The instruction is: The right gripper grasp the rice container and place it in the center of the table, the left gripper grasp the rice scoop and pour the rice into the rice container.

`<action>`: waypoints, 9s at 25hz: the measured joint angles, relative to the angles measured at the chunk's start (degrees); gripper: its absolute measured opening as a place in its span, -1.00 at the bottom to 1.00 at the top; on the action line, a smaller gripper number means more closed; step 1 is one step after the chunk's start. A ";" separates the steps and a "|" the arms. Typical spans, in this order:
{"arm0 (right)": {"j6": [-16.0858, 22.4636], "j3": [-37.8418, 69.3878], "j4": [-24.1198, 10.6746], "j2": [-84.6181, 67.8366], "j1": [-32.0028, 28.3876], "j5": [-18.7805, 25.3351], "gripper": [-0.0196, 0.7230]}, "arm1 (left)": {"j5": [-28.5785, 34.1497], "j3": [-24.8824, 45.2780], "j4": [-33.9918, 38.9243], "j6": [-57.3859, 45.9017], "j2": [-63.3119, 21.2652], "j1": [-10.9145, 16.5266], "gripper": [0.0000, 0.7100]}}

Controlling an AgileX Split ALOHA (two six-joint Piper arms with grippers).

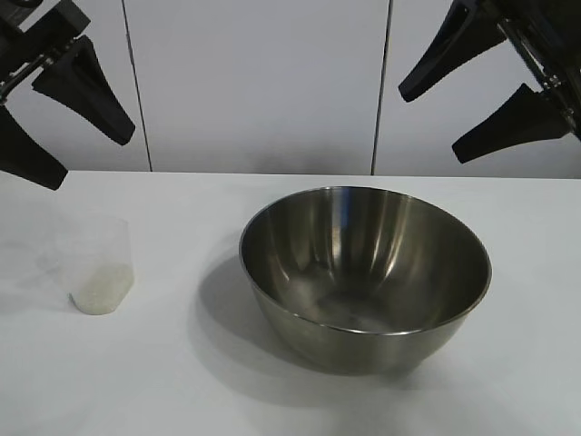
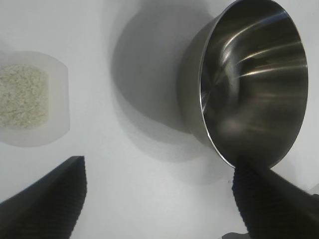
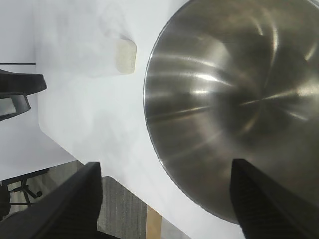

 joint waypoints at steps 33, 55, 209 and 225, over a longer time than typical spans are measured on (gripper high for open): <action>2.59 -5.72 -21.03 19.71 -0.38 -6.37 0.39 | -0.26 0.00 -0.08 0.00 0.00 0.00 0.64; 3.88 -19.96 -19.60 21.32 7.71 1.63 -0.90 | -0.67 0.00 -0.13 0.00 0.00 0.00 0.64; 17.80 41.22 -47.68 -93.98 -2.15 -1.94 0.41 | -72.30 62.59 27.17 -20.66 -55.33 0.77 0.61; 17.80 41.22 -47.68 -93.98 -2.15 -1.94 0.41 | -114.94 65.05 45.74 -31.80 -5.67 0.77 0.61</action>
